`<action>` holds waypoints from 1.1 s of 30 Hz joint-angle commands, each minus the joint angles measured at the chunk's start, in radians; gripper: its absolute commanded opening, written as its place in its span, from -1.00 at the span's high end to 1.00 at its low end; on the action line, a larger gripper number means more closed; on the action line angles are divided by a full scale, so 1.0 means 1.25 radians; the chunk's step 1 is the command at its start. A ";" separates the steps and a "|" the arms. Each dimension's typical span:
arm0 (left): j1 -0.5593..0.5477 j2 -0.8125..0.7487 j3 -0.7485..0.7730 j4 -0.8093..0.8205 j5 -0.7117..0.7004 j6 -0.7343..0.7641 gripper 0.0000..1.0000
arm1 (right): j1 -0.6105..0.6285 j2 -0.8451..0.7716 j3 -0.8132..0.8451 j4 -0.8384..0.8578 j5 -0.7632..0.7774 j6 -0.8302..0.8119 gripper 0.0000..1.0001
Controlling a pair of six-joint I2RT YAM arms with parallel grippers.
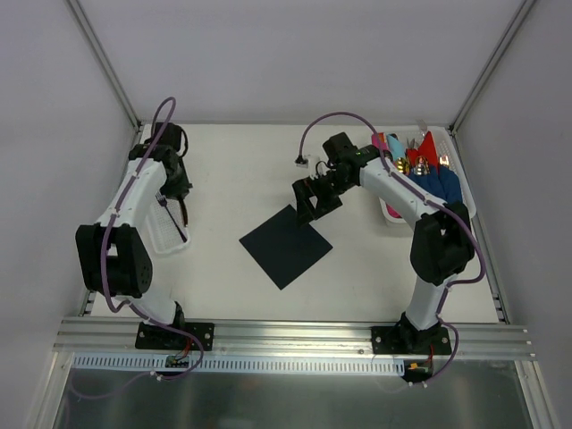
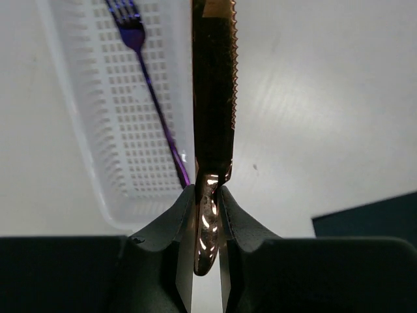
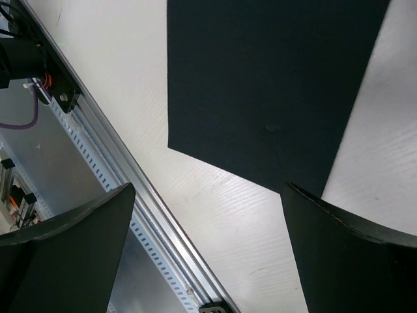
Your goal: Place the utensils on the paper napkin and roll it up
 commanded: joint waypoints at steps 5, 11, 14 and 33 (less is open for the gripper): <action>-0.203 -0.019 0.051 -0.071 0.010 -0.140 1.00 | -0.099 -0.078 -0.028 -0.021 -0.027 0.002 -0.98; -0.367 0.069 0.064 -0.065 0.005 -0.280 1.00 | -0.202 -0.113 -0.073 -0.025 -0.044 0.002 -0.98; -0.426 0.125 0.094 -0.064 -0.001 -0.343 1.00 | -0.249 -0.138 -0.096 -0.028 -0.052 -0.003 -0.98; -0.587 0.385 0.255 -0.060 0.036 -0.410 1.00 | -0.319 -0.173 -0.118 -0.047 -0.079 -0.001 -0.98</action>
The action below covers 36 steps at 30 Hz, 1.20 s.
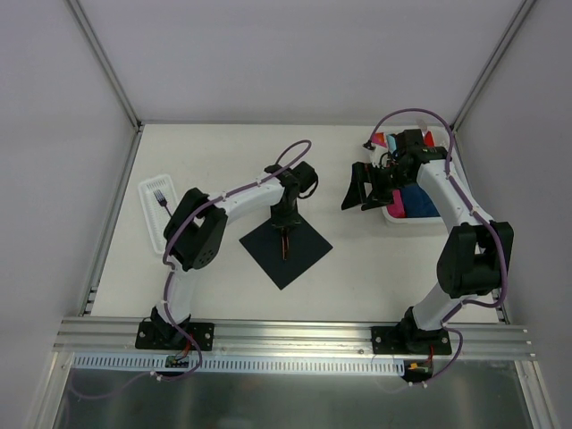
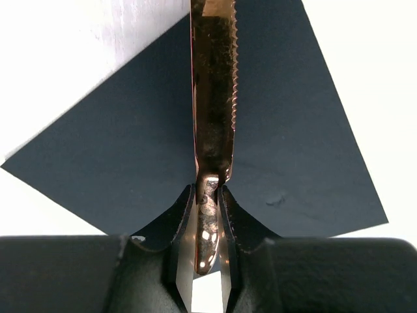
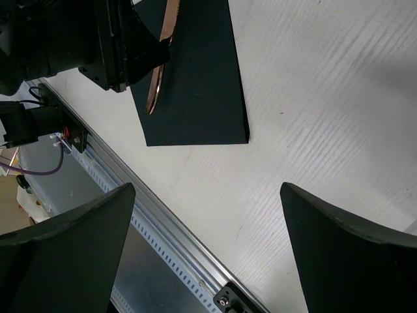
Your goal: Place the utensils on the paper napkin and roll it up
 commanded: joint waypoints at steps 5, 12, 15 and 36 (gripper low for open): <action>-0.001 0.025 0.052 -0.018 0.021 -0.001 1.00 | -0.002 -0.024 0.006 -0.017 -0.023 0.000 -0.98; -0.002 0.043 0.074 -0.016 0.044 0.012 1.00 | -0.003 -0.020 0.005 -0.017 -0.022 -0.001 -0.98; -0.002 0.052 0.082 -0.015 0.051 0.014 1.00 | -0.004 -0.020 0.005 -0.017 -0.024 -0.001 -0.98; -0.009 0.096 0.103 -0.001 0.084 0.045 1.00 | -0.012 -0.012 0.004 -0.017 -0.029 0.000 -0.99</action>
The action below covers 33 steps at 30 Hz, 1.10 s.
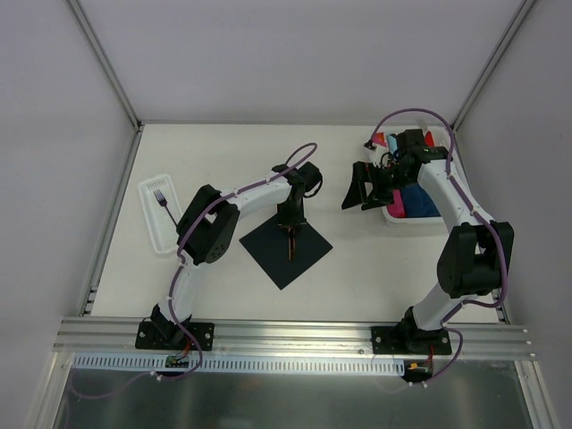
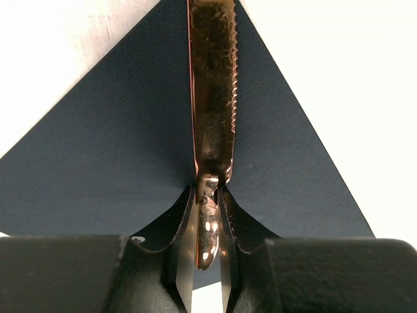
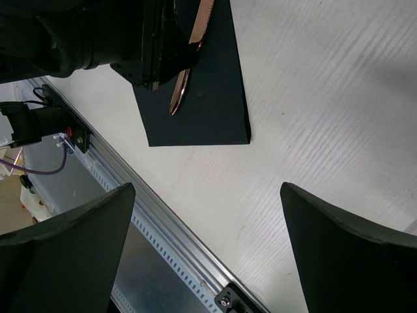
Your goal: Place the utensils on the paper napkin and roll it up
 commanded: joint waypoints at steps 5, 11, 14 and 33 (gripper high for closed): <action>-0.008 0.005 0.027 -0.004 0.020 0.014 1.00 | -0.006 -0.009 0.005 -0.016 -0.022 0.002 -0.98; -0.008 0.002 0.029 -0.004 0.017 0.019 1.00 | -0.006 -0.008 0.004 -0.017 -0.022 0.002 -0.98; -0.008 -0.006 0.033 -0.004 0.010 0.025 1.00 | -0.008 -0.008 0.004 -0.017 -0.023 0.002 -0.98; -0.008 0.002 0.028 -0.006 0.006 0.040 0.91 | -0.006 0.002 0.009 -0.018 -0.031 0.004 -0.98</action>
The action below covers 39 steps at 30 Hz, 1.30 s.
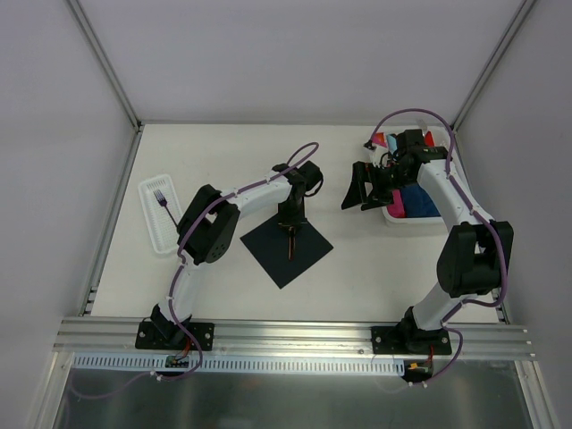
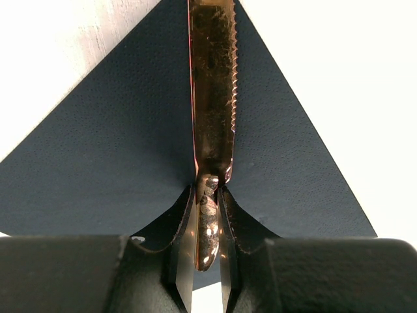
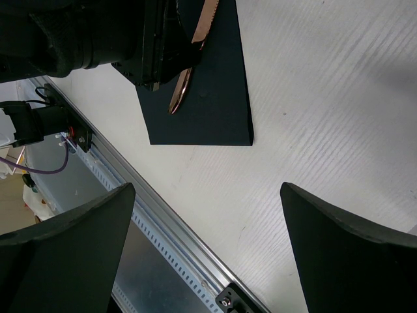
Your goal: Place the utensils on the paper napkin and roll it up
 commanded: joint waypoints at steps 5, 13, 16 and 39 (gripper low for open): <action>-0.008 -0.018 0.009 -0.008 -0.006 0.013 0.68 | -0.006 -0.003 0.010 -0.017 -0.025 0.005 -0.98; -0.008 -0.057 -0.013 -0.008 -0.018 0.020 0.24 | -0.006 -0.004 0.015 -0.017 -0.030 0.008 -0.98; -0.008 -0.085 -0.011 -0.009 -0.022 0.024 0.24 | -0.006 -0.008 0.016 -0.018 -0.027 0.006 -0.98; 0.707 -0.618 -0.363 -0.003 -0.038 0.224 0.66 | -0.006 0.000 0.016 -0.020 -0.027 0.000 -0.98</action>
